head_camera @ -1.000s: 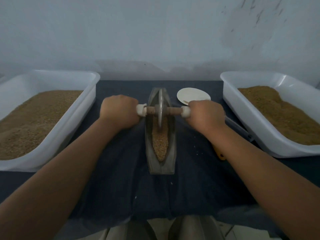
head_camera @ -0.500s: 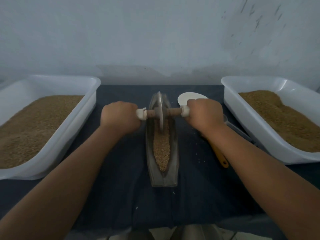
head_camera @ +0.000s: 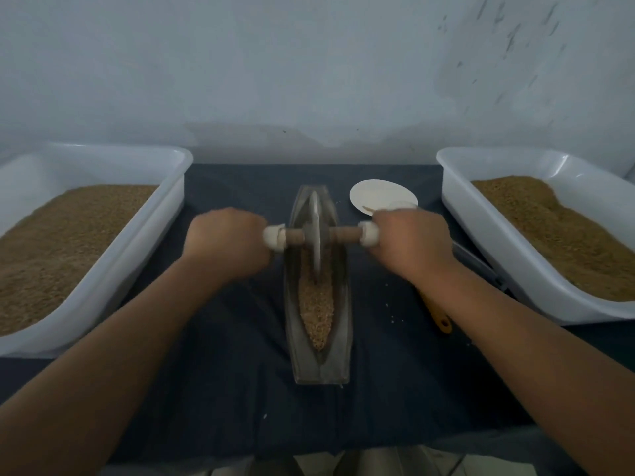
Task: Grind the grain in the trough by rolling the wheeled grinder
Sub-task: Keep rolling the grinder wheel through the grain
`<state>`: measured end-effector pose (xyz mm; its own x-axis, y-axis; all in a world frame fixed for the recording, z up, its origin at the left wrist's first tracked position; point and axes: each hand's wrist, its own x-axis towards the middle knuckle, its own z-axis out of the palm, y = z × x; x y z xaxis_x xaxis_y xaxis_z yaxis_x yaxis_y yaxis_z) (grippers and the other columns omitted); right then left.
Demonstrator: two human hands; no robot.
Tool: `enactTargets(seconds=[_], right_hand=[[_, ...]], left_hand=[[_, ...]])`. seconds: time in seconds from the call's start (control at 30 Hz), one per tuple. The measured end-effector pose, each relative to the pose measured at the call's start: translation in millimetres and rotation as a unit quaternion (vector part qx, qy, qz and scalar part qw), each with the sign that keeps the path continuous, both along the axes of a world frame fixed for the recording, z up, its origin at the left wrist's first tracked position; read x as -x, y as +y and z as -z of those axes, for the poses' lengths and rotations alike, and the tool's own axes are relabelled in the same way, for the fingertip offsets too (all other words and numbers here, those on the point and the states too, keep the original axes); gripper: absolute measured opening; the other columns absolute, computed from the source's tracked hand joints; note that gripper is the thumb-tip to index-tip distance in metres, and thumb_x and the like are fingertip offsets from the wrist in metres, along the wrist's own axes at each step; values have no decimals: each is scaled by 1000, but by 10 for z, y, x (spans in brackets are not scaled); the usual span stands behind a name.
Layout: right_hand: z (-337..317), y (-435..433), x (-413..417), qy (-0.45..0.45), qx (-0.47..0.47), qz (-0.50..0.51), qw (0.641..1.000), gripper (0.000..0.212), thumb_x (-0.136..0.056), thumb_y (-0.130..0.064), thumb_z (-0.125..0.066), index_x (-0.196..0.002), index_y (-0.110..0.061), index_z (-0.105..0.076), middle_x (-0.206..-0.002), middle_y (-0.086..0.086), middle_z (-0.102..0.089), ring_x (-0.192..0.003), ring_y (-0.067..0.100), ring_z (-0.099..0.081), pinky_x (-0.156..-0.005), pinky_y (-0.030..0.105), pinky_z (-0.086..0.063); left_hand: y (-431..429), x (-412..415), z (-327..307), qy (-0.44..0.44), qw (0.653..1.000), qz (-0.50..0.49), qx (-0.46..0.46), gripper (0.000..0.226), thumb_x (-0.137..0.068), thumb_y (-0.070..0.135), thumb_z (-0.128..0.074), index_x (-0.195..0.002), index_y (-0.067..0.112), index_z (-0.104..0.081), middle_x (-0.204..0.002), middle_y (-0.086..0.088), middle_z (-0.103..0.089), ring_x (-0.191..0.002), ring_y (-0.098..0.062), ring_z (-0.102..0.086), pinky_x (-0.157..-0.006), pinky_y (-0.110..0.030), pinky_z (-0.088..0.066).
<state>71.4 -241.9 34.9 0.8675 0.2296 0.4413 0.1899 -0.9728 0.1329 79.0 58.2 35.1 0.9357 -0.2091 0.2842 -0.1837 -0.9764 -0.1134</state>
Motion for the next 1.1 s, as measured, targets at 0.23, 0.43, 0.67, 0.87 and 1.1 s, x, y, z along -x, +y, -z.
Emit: enactTargets(seconds=[0.23, 0.43, 0.67, 0.87, 1.1], right_hand=[[-73, 31, -65, 42, -11, 12, 999, 45, -99, -59, -44, -75, -24, -57, -71, -2, -61, -64, 26, -56, -57, 32, -43], [24, -182, 642, 44, -38, -79, 995, 41, -82, -65, -37, -68, -32, -56, -57, -16, -39, -51, 13, -53, -47, 35, -48], [0, 48, -116, 70, -46, 74, 994, 34, -96, -57, -53, -85, -26, -60, -76, -5, -57, -71, 25, -53, -63, 34, -40], [-86, -19, -69, 82, -4, 19, 996, 38, -93, -57, -49, -71, -27, -54, -70, -5, -60, -66, 21, -59, -60, 33, -49], [5, -173, 521, 24, 4, -90, 996, 39, -84, -63, -37, -65, -30, -49, -53, -11, -46, -46, 10, -44, -43, 28, -35]], left_hand=[[-35, -13, -73, 24, 1000, -3, 7, 25, -83, 48, -51, -69, 27, -54, -67, 9, -54, -62, -19, -53, -60, -32, -41], [166, 550, 44, -78, 991, 80, -72, 43, -69, 54, -67, -58, 34, -31, -48, 14, -34, -41, -4, -27, -48, -19, -13], [-107, -312, -200, -6, 999, 24, -37, 28, -82, 53, -54, -68, 28, -53, -67, 8, -53, -67, -23, -61, -61, -31, -42], [-19, -89, -119, 53, 998, 21, -4, 20, -80, 48, -54, -69, 31, -52, -69, 11, -54, -62, -16, -51, -61, -32, -41], [231, 579, 113, -26, 997, 71, -28, 32, -68, 53, -61, -59, 35, -37, -50, 14, -39, -43, -3, -33, -46, -20, -19]])
